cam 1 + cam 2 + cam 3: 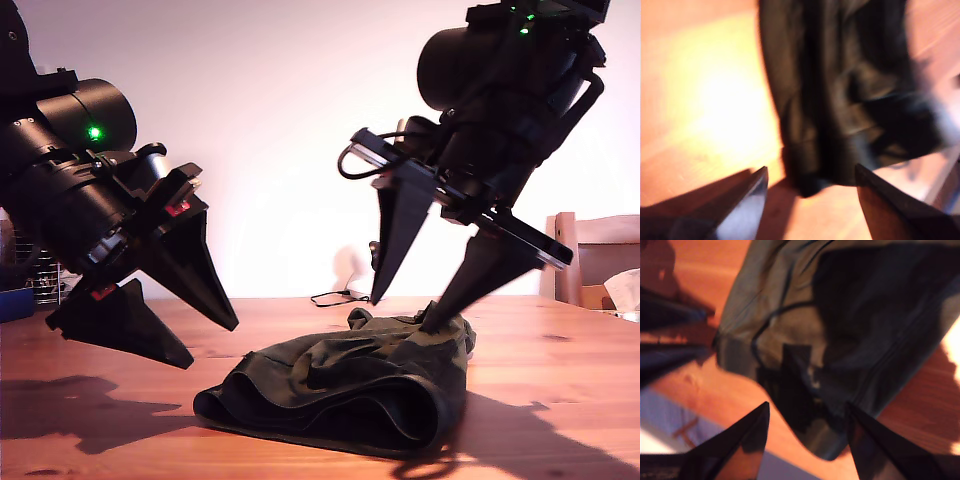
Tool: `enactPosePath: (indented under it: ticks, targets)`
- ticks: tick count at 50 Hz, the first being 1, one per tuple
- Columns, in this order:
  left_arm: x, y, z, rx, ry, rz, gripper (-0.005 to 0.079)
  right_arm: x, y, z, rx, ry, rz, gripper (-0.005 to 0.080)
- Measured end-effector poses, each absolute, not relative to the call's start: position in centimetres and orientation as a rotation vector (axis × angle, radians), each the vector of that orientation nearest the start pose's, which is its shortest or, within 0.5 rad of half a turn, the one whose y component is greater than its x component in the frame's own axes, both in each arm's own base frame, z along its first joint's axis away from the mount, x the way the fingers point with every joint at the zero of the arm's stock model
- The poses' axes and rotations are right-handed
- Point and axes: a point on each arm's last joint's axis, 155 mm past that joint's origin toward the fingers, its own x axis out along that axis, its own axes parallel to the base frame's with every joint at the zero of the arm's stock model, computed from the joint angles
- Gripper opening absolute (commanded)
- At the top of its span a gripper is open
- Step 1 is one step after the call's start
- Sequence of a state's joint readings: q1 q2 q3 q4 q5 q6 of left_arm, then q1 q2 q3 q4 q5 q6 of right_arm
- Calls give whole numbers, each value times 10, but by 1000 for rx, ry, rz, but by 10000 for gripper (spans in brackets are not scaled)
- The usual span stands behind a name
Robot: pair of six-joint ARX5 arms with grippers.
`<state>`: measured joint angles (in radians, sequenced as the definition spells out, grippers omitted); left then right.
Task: Fold the underwear in front of you. After folding it, place it to the right side.
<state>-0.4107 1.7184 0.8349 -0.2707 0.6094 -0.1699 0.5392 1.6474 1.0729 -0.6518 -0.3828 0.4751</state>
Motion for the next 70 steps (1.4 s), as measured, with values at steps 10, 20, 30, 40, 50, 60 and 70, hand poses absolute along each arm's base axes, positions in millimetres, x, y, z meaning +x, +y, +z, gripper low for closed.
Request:
enactPosePath:
  ticks: [10, 20, 30, 40, 50, 60, 70]
  targets:
    - [281, -242, 16, -258, 1243, -825, 503, 253, 231, 36, 331, 1505, 389, 429]
    - [282, -249, 21, -265, 1220, -859, 503, 235, 230, 19, 382, 1558, 333, 429]
    - [277, -254, 23, -269, 1224, -885, 503, 239, 254, 24, 425, 1513, 363, 429]
    - [275, -256, 23, -264, 1226, -893, 503, 238, 254, 22, 445, 1514, 336, 429]
    - [271, -261, 24, -255, 1227, -910, 503, 224, 242, 6, 431, 1556, 286, 429]
    - [266, -267, 24, -241, 1227, -929, 500, 224, 241, 5, 416, 1549, 280, 429]
    - [260, -273, 21, -202, 1229, -933, 497, 228, 240, 4, 400, 1525, 285, 416]
